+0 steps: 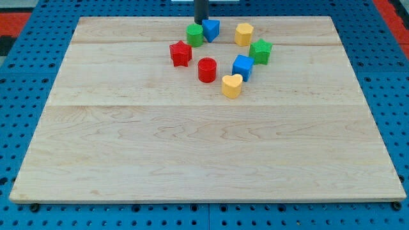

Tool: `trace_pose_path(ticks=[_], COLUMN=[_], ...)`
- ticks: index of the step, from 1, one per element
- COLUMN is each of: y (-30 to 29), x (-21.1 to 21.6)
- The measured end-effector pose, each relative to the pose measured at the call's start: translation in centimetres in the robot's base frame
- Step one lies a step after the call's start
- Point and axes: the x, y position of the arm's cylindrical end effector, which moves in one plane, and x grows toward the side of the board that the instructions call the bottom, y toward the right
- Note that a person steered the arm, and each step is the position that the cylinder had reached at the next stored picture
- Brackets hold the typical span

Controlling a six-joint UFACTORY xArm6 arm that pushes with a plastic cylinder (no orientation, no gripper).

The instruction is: Separate red blocks from each other

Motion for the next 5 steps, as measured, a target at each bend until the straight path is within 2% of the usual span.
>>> trace_pose_path(ticks=[3, 5], y=[1.0, -1.7], x=[1.5, -1.1])
